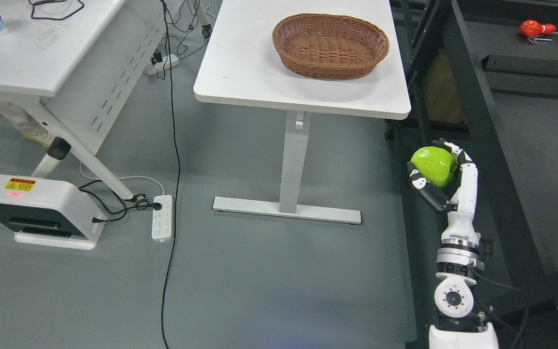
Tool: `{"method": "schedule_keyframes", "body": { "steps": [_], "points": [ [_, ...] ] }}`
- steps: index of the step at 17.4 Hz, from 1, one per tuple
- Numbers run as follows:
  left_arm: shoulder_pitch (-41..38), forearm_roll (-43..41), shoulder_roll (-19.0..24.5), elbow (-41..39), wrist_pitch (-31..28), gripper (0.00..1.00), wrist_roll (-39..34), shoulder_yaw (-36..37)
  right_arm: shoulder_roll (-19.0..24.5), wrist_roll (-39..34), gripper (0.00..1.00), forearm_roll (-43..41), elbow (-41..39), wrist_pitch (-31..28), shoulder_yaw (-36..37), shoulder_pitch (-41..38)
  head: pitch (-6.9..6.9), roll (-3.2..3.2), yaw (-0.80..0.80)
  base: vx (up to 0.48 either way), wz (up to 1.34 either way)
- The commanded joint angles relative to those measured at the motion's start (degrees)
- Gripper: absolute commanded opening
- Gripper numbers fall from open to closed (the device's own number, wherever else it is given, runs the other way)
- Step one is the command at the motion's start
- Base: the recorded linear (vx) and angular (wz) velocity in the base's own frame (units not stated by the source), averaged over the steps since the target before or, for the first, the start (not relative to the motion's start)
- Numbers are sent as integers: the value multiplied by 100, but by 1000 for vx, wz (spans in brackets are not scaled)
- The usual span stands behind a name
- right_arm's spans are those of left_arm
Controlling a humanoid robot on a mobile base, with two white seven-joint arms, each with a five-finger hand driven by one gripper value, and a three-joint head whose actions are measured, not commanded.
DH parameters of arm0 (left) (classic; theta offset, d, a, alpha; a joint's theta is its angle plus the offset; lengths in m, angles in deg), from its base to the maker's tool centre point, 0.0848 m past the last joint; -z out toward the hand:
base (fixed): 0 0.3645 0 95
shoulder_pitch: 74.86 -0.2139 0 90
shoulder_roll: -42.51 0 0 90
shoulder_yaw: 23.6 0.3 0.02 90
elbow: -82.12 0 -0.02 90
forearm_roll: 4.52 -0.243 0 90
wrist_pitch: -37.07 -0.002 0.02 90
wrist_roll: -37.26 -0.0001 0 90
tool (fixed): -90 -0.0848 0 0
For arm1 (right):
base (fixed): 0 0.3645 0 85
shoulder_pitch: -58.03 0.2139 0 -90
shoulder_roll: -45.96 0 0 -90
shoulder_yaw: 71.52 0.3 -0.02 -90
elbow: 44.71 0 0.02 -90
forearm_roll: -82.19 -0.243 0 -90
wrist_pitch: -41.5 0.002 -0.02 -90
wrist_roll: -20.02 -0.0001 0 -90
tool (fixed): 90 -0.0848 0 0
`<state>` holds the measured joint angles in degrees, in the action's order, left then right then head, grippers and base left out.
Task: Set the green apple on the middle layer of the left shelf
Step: 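Hold the green apple in the right hand while driving to the shelf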
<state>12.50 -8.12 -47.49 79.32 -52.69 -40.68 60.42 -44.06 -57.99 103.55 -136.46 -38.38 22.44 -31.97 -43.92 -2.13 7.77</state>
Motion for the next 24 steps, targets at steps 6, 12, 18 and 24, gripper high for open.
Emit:
{"method": "schedule_keyframes", "body": {
  "steps": [6,12,18,24],
  "points": [
    [0,0,100,-1,2,100,-2,0,-98,5,0,0,-1,7,-18,-149,0,0,0,-180,-94],
    [0,0,100,-1,2,100,-2,0,-98,5,0,0,-1,7,-10,-158,0,0,0,-187,-258],
    [0,0,100,-1,2,100,-2,0,-98,5,0,0,-1,-2,-18,-158,0,0,0,-197,-287],
    [0,0,100,-1,2,100,-2,0,-98,5,0,0,-1,-11,-18,-158,0,0,0,-156,-472]
  ]
}}
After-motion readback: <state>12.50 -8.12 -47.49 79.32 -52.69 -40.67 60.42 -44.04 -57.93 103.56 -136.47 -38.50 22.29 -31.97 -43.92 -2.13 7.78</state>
